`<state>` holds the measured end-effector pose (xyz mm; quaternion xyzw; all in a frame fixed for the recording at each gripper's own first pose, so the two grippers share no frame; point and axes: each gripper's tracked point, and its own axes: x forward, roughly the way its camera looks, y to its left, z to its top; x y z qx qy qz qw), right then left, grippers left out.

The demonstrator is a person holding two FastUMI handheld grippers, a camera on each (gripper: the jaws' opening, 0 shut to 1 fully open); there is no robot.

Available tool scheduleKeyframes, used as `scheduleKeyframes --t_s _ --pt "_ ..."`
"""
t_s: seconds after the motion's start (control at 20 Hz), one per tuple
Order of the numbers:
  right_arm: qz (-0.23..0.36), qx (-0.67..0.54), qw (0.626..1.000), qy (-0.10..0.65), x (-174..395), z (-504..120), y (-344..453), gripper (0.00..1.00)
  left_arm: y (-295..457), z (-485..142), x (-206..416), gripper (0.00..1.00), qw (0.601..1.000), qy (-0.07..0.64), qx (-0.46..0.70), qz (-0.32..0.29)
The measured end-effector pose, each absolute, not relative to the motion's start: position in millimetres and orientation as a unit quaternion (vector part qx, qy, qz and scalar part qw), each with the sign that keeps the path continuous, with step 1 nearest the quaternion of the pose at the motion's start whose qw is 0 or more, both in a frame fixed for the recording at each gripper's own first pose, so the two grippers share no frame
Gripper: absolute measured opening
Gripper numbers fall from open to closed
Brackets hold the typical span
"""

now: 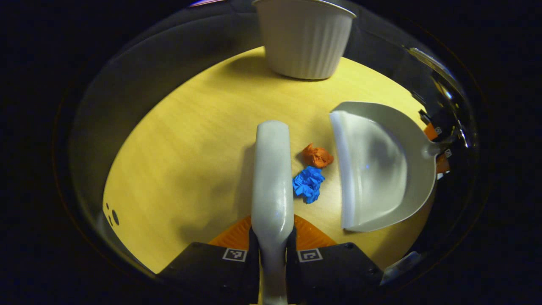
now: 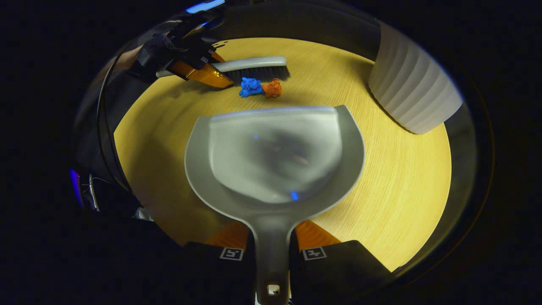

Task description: Pick up the small broom and dustpan from the desktop, sweep the trash into the dustpan with the broom, and then empty the trash into the garbage bin.

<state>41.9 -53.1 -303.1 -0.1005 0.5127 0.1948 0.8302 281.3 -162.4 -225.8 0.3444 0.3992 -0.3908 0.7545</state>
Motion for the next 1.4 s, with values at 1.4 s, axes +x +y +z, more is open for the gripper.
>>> scheduleKeyframes --t_s 1.4 --pt "0.085 -0.008 0.878 0.472 38 -293 -61 0.35 -46 -254 148 0.29 0.869 0.422 0.11 -0.235"
